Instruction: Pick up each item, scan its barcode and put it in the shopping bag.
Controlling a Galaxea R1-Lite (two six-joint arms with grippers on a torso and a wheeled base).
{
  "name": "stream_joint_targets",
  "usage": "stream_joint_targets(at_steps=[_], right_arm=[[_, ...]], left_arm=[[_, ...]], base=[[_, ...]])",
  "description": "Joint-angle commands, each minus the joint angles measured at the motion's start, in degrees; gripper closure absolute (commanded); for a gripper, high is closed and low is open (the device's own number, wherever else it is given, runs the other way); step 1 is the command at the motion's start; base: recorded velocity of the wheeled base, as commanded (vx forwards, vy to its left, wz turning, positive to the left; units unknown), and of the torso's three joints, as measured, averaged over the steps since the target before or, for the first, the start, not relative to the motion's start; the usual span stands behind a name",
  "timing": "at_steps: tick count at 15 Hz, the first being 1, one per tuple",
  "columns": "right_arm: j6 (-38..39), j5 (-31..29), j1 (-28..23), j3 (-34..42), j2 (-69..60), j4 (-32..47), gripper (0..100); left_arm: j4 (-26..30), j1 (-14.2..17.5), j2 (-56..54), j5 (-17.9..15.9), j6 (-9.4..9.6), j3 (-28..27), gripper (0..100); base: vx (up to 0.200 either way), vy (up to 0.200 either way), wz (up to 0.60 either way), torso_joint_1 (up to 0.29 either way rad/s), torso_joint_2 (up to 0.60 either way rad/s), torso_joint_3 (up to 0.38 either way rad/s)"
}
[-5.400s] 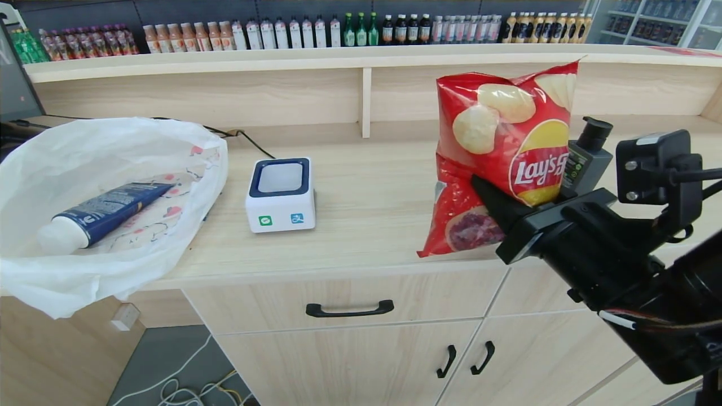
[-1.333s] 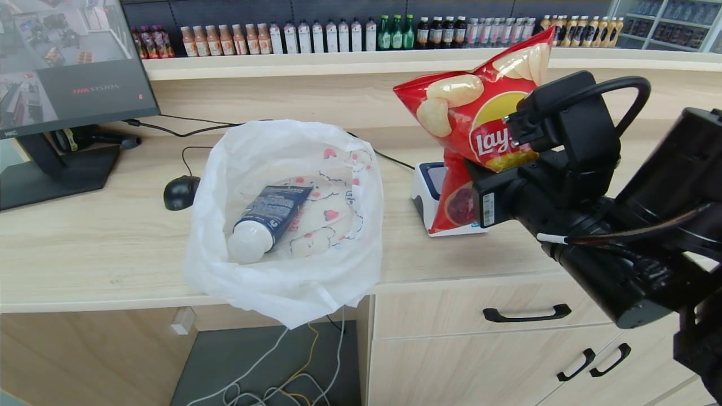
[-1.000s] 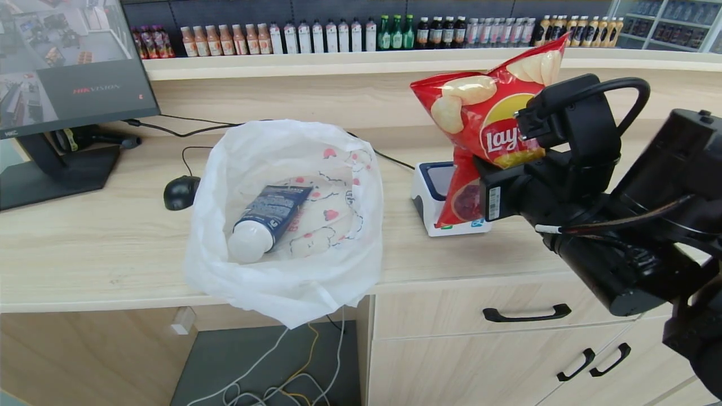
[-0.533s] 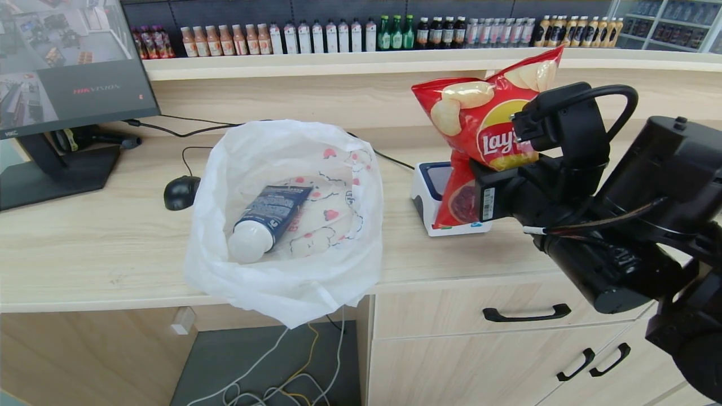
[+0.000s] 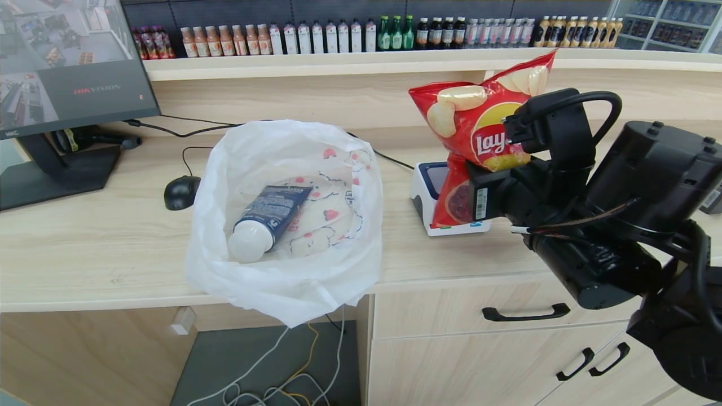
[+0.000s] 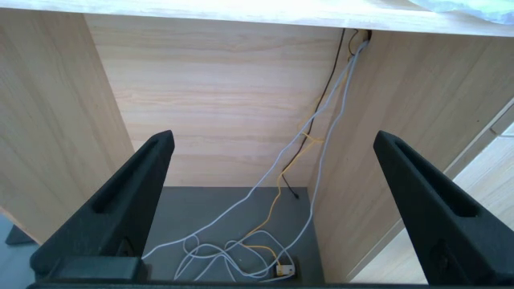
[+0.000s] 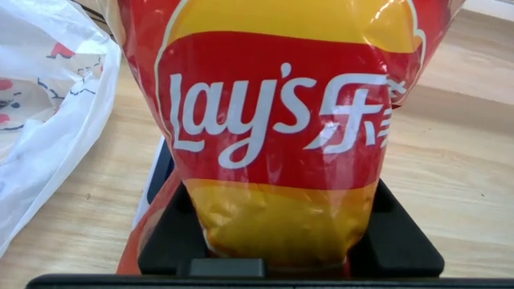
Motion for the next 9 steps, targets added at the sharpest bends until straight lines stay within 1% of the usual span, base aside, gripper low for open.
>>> stream_joint_targets(at_steps=[1, 9], right_arm=[[0.0, 0.0, 0.0, -0.1, 0.6, 0.1, 100], [0.0, 0.0, 0.0, -0.5, 0.4, 0.1, 100]], left_arm=[[0.0, 0.0, 0.0, 0.0, 0.00, 0.0, 0], [0.0, 0.0, 0.0, 0.0, 0.00, 0.0, 0]], base=[[0.000, 0.000, 0.00, 0.000, 0.00, 0.000], [0.000, 0.000, 0.00, 0.000, 0.00, 0.000]])
